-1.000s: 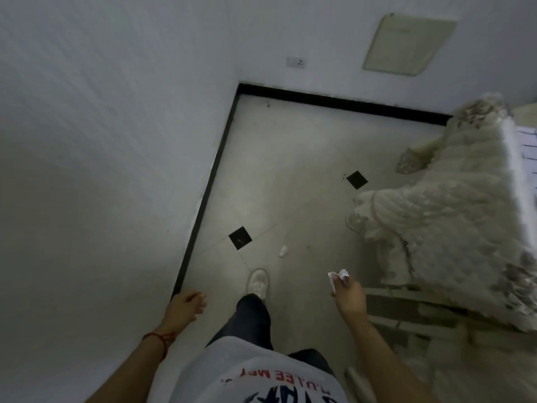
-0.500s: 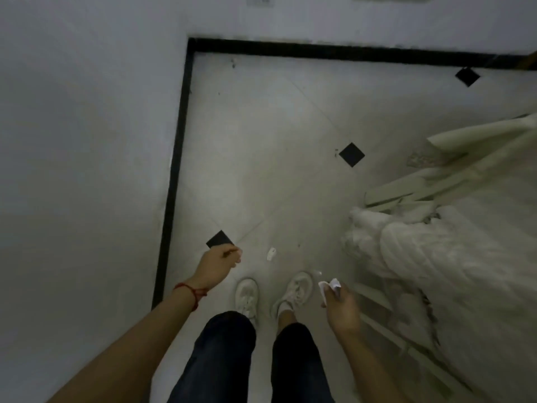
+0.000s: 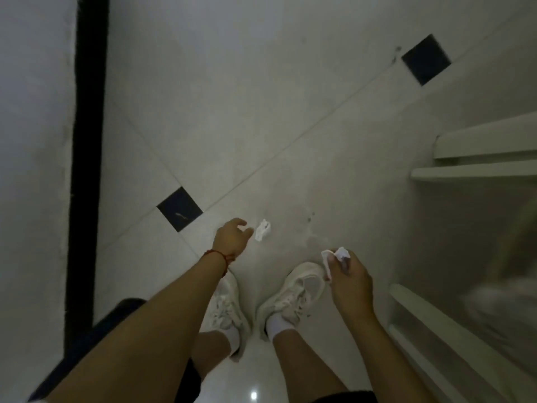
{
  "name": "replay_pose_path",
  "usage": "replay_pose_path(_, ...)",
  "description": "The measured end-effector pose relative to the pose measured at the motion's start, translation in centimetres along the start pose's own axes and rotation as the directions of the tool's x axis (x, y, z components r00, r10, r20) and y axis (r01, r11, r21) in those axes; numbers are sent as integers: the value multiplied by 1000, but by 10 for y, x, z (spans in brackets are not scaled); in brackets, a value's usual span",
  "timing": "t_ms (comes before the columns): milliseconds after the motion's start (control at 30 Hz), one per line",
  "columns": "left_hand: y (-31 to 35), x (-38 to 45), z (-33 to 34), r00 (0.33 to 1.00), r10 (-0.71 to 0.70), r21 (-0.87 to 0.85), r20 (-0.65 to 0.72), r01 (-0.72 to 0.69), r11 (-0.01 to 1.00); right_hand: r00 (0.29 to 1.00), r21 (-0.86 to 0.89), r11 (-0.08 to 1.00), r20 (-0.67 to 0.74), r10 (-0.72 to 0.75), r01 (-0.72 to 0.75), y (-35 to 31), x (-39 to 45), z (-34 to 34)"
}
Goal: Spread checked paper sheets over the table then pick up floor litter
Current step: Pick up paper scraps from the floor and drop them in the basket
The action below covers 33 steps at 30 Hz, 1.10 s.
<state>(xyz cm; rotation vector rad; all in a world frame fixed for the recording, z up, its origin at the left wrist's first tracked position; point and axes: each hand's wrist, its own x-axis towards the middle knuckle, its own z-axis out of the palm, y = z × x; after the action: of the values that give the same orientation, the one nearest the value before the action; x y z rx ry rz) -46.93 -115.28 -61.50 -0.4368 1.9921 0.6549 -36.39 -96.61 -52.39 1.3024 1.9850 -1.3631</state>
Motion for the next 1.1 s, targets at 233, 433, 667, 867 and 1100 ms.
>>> replay_pose_path(233, -41, 101, 94, 984, 168, 103, -49, -163, 981, 998, 1, 999, -31, 46, -46, 75, 69, 41)
replay_pose_path(433, -47, 114, 111, 955, 170, -20, -244, -181, 983, 996, -12, 998, -51, 68, -69, 84, 86, 54)
replay_pose_path(667, -28, 64, 53, 935, 156, -175, -318, -219, 960, 998, 11, 999, -56, 32, -31, 33, 44, 47)
replay_pose_path(867, 4, -33, -16, 925, 147, -319, -349, -265, 910, 998, 64, 998, -52, 25, -22, -27, -26, 31)
replay_pose_path(1100, 34, -167, -110, 909, 180, -386, -376, -330, 861, 998, 167, 985, -46, -36, 44, -118, -123, 1)
